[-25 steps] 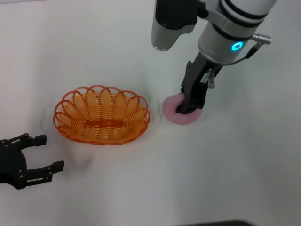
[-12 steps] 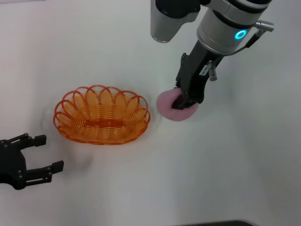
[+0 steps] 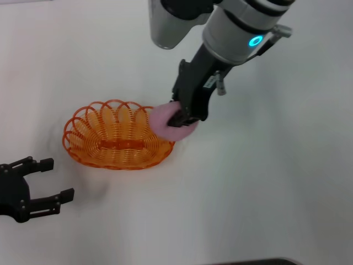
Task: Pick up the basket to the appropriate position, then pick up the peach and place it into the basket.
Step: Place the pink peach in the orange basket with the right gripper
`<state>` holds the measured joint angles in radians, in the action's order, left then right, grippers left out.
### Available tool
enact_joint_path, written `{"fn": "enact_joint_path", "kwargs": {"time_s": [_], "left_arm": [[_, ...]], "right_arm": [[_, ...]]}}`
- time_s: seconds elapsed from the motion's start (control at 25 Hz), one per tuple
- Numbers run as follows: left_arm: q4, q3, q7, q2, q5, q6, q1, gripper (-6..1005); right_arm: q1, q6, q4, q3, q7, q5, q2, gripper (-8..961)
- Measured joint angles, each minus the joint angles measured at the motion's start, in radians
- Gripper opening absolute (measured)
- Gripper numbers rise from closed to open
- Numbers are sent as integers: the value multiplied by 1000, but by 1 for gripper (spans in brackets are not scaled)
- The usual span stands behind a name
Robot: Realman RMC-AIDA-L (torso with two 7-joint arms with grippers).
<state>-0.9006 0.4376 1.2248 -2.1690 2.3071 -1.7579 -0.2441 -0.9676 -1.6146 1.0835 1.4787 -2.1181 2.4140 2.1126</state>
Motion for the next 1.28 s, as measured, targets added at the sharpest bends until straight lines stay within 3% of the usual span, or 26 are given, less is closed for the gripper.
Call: {"fn": "enact_joint_path", "kwargs": {"time_s": [0.44,1.12,1.28], "left_arm": [[0,2,1,1,0,0,-3,875],[0,0,1,2,0,0,2,811],[-4,0,1,2,0,-3,4,810]], "right_arm": [[24,213,-10,145,5,-75,4,264],[46,292,-28,250,22,-116,4,266],[56,306,-24,250,23,-136,1,432]]}}
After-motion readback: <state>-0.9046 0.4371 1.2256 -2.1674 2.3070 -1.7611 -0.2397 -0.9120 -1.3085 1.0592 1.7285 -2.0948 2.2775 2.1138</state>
